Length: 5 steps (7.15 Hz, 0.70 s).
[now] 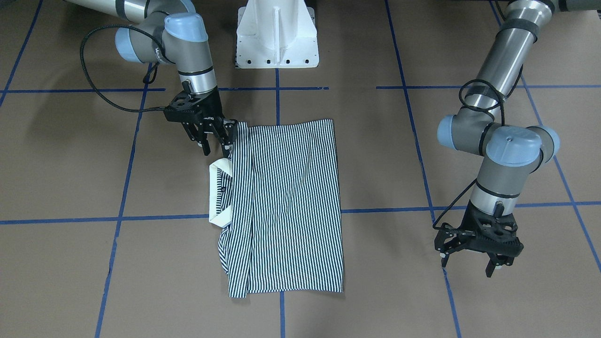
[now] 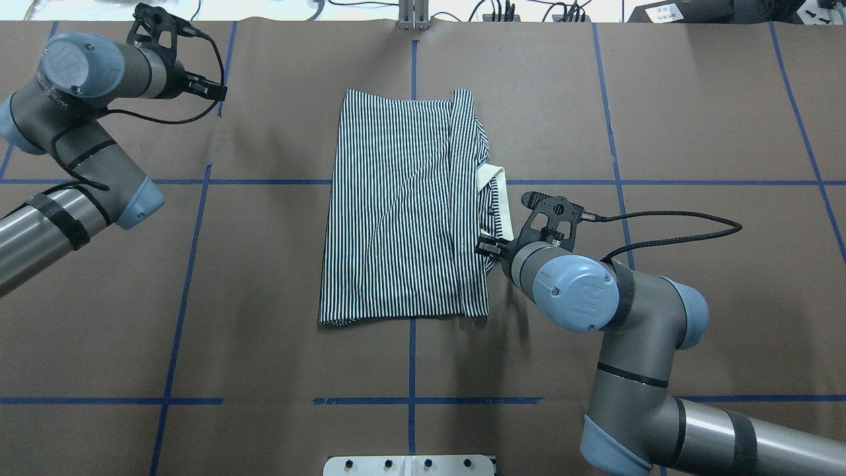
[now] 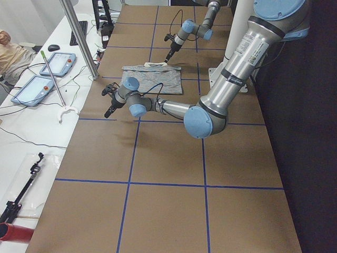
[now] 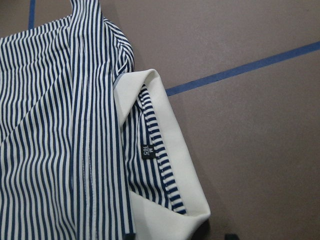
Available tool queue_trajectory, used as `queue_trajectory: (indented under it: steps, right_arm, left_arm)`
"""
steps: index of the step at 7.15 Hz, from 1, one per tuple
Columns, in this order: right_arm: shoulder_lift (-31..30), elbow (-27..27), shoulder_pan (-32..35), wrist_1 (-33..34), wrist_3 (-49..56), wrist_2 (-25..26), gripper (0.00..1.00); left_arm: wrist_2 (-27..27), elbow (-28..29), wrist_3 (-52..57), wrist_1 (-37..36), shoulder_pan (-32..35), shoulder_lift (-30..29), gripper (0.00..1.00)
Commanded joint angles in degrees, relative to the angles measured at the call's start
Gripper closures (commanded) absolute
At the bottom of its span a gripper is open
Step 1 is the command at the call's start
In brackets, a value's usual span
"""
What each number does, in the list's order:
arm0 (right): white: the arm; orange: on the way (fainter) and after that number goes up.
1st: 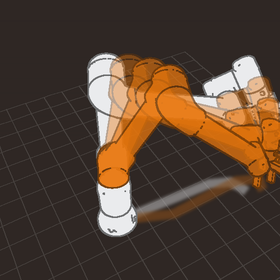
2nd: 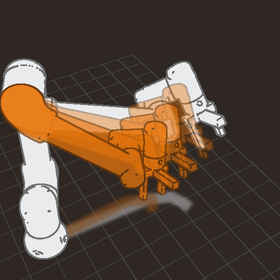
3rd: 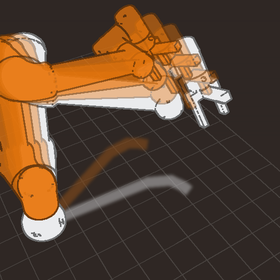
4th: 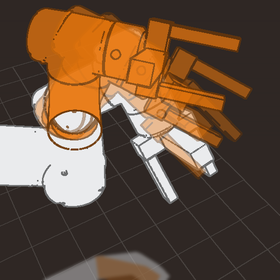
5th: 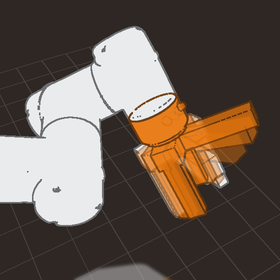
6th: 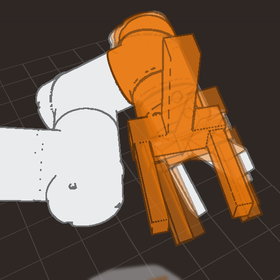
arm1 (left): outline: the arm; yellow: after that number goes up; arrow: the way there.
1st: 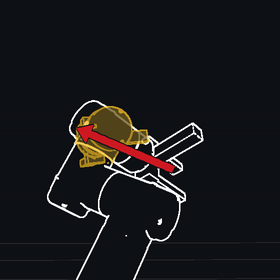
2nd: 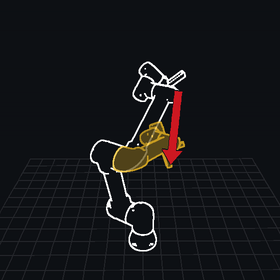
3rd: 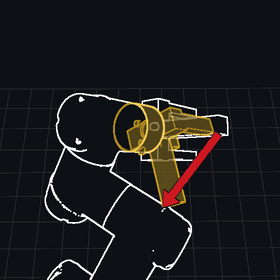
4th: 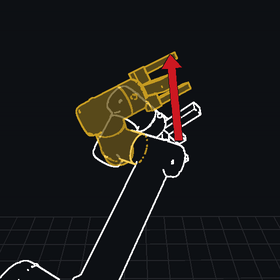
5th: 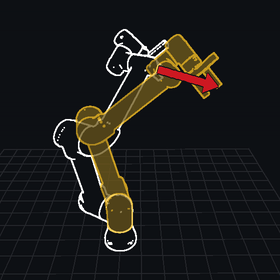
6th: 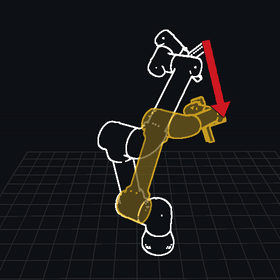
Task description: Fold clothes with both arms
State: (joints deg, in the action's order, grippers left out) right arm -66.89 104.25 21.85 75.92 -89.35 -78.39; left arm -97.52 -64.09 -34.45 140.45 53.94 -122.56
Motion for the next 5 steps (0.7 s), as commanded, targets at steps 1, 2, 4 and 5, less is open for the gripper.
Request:
queue_trajectory:
  steps: [1,2,4,5]
  right_arm:
    - [8.83,0.96,-0.66,18.65,7.48,-1.68,0.00]
    - [11.58,0.79,-2.41,24.13,10.83,-1.68,0.00]
    - [13.80,-2.36,-4.09,27.25,16.44,-3.43,0.19]
    - [14.68,-3.86,-4.96,28.57,22.31,-3.53,0.41]
  left_arm:
    - [-2.30,-0.60,0.00,0.09,-0.06,0.39,0.00]
    - [-2.58,-1.12,-0.09,0.09,-0.06,0.74,0.00]
    - [-2.58,-1.30,0.00,0.09,-0.06,1.09,0.00]
    - [-2.58,-1.30,-0.09,0.09,-0.06,1.09,0.00]
